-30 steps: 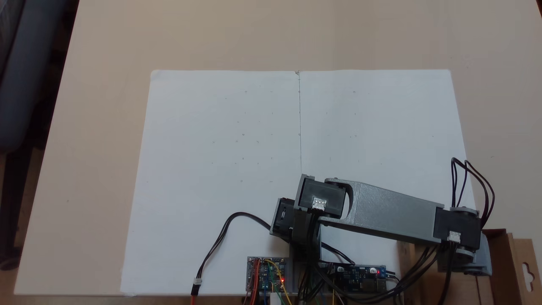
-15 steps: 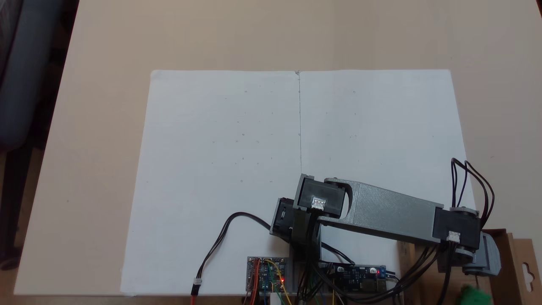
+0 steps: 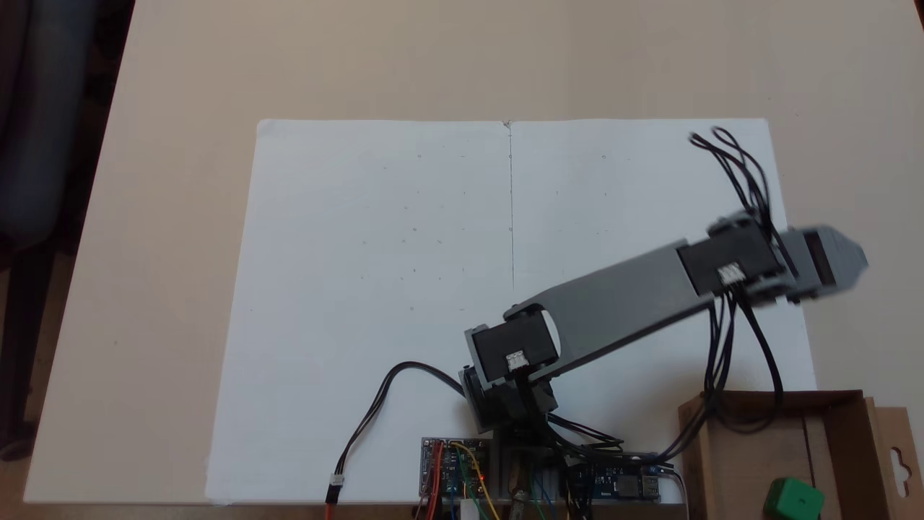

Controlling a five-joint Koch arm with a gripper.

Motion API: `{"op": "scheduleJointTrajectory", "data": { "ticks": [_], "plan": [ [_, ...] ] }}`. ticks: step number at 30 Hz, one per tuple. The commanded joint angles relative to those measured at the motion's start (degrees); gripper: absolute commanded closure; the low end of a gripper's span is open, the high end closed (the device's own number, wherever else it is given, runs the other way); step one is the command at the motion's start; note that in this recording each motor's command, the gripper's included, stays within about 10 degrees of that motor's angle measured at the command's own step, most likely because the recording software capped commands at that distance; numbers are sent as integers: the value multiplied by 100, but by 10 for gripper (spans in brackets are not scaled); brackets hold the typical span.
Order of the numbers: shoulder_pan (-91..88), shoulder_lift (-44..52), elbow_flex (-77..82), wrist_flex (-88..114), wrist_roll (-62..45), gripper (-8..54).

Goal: Grasp a green dice and put it in the bin.

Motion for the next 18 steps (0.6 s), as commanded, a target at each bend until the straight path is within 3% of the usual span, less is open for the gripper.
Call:
{"op": "scheduleJointTrajectory", "data": {
  "ticks": [1, 11, 18],
  "plan": [
    [-870, 246, -272, -79, 396, 34],
    [-4658, 299, -272, -1397, 369, 29],
    [-6363, 633, 193, -2230, 352, 7]
  ]
}}
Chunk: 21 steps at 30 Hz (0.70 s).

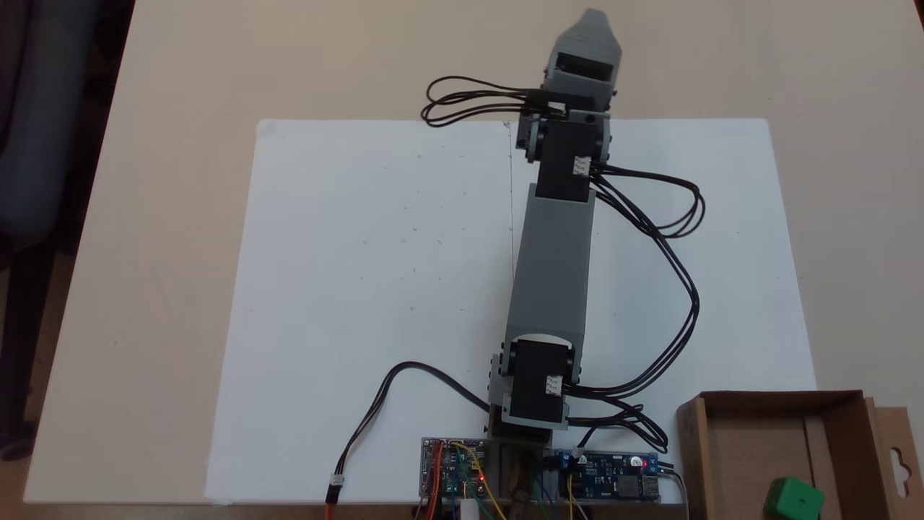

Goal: Grasp a green dice and put it in the bin.

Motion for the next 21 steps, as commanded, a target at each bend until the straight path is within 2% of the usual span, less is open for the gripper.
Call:
{"op": "scheduleJointTrajectory", "data": {
  "ticks": [1, 6, 11, 21],
  "plan": [
    [-299, 404, 316, -947, 272, 5],
    [-800, 888, 2206, -2020, -396, 4],
    [-870, 1143, 3779, -3065, -475, 11],
    [-598, 1521, 5256, -4946, -193, 24]
  ]
}}
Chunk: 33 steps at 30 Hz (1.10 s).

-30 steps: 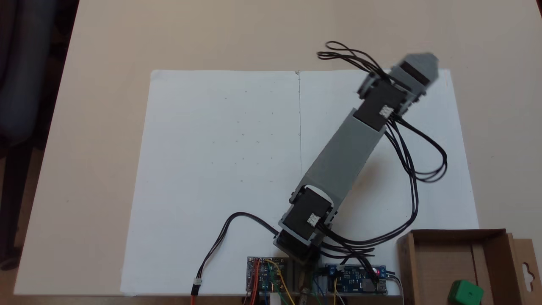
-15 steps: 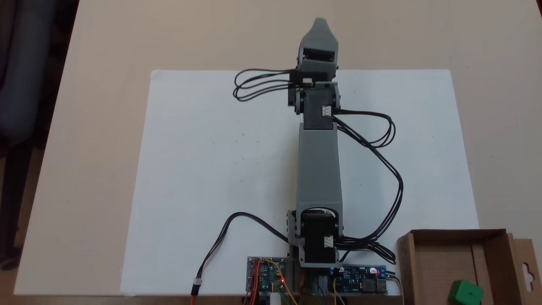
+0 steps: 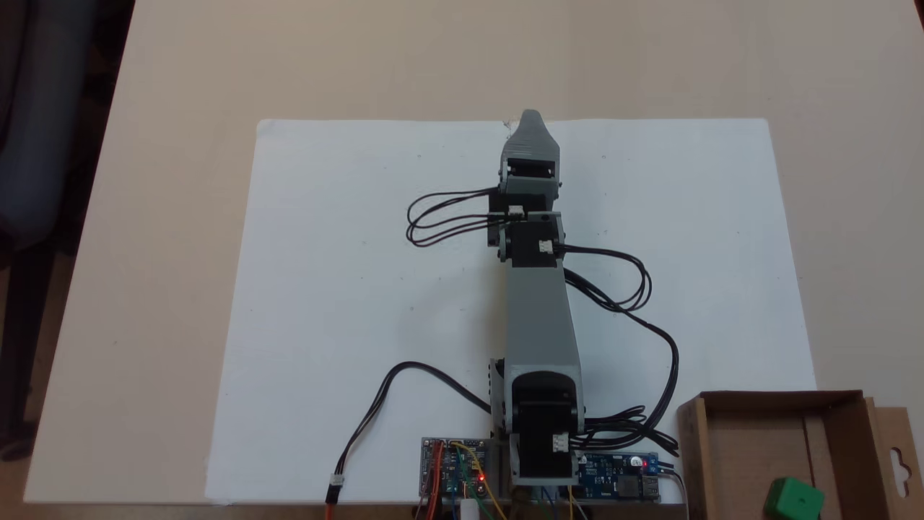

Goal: Grasp a green dice and put it in the bin.

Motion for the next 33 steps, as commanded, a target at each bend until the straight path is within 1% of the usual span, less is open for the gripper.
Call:
{"op": "scheduleJointTrajectory", "data": {
  "ticks": [1, 8, 16, 17, 22, 25, 28, 33],
  "plan": [
    [-9, 352, -105, -956, 97, 25],
    [97, 519, 53, -2248, 1046, 30],
    [79, 756, 923, -3733, 1178, 28],
    [79, 756, 1090, -3909, 1134, 27],
    [-9, 844, 1934, -4823, -53, 28],
    [-114, 958, 2461, -5342, -492, 33],
    [-158, 1020, 2812, -5834, -694, 33],
    [53, 1266, 3182, -6258, -624, 33]
  ]
}}
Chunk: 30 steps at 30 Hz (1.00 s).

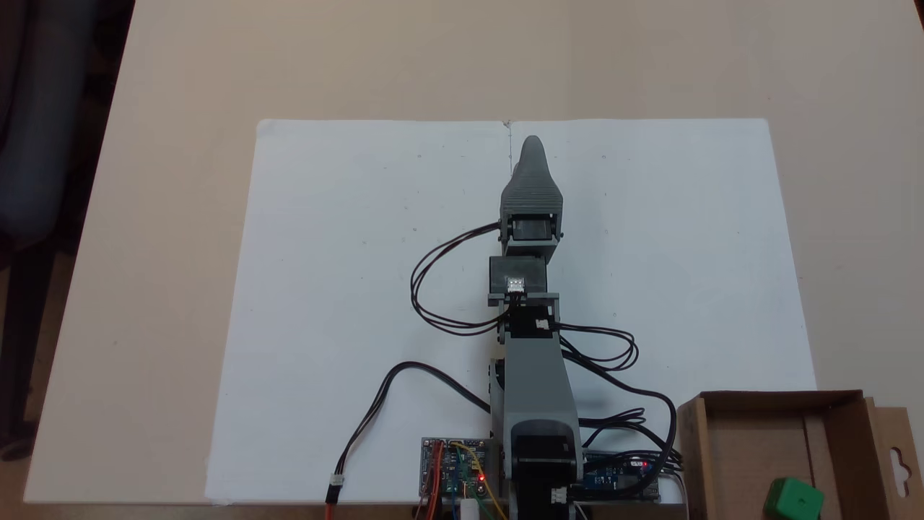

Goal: Grasp a green dice and put it in the bin.

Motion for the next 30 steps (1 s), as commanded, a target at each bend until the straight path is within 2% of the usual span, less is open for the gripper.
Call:
{"op": "scheduleJointTrajectory", "data": {
  "ticks": [1, 20, 30],
  "plan": [
    [105, 211, 26, -589, -299, 33],
    [545, 712, 923, -1468, 800, 33],
    [571, 782, 1310, -1477, 765, 31]
  ]
}}
